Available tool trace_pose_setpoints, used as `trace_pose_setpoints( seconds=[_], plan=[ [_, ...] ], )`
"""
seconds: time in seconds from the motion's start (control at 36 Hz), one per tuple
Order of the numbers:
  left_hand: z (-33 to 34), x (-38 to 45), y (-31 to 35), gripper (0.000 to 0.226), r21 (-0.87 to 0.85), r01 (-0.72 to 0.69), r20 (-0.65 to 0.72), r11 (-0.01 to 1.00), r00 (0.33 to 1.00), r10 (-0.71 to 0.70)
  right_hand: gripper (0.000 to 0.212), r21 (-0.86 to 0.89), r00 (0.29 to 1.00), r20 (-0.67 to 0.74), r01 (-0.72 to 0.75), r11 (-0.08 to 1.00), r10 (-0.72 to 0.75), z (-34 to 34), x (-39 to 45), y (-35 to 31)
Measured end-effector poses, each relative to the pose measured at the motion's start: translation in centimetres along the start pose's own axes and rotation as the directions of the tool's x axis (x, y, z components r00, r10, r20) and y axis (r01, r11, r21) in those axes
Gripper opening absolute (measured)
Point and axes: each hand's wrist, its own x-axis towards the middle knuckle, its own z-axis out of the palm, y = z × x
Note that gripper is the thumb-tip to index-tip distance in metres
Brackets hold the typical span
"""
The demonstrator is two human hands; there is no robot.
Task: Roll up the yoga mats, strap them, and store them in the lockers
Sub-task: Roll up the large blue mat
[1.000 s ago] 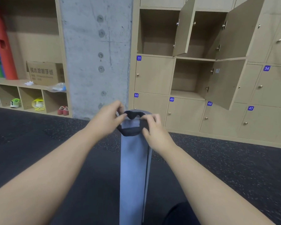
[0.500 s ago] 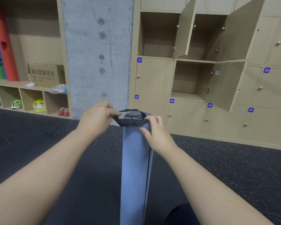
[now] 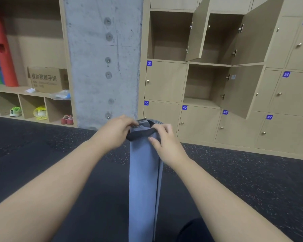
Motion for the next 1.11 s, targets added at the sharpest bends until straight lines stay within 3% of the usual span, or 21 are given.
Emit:
trace_pose_setpoints(
  seconds=[0.36, 0.58, 0.75, 0.86, 1.11],
  plan=[
    [0.2, 0.2, 0.0, 0.047, -0.127, -0.017, 0.064, 0.992, 0.998, 0.025, 0.040, -0.003, 0.996, 0.037, 0.082, 0.997, -0.081, -0.2, -0.6, -0.3],
    [1.3, -0.5, 1.4, 0.034, -0.199, -0.001, 0.033, 0.980, 0.999, 0.007, 0.055, 0.186, 0.993, 0.076, 0.073, 0.980, -0.089, -1.3, -0.4, -0.6],
    [2.5, -0.9, 1.2, 0.061, -0.173, 0.007, 0.030, 0.985, 1.000, -0.002, 0.061, 0.155, 0.987, 0.124, 0.081, 0.985, -0.100, -1.5, -0.4, -0.2],
    [2.7, -0.6, 0.4, 0.048, -0.209, 0.016, 0.002, 0.978, 1.000, -0.016, 0.060, 0.153, 0.983, 0.153, 0.075, 0.985, -0.099, -1.8, -0.5, 0.4],
    [0.9, -0.1, -0.4, 0.039, -0.315, 0.019, 0.075, 0.949, 0.997, 0.005, 0.064, 0.055, 0.948, 0.259, 0.179, 0.982, -0.187, -2.2, 0.0, 0.1]
  ],
)
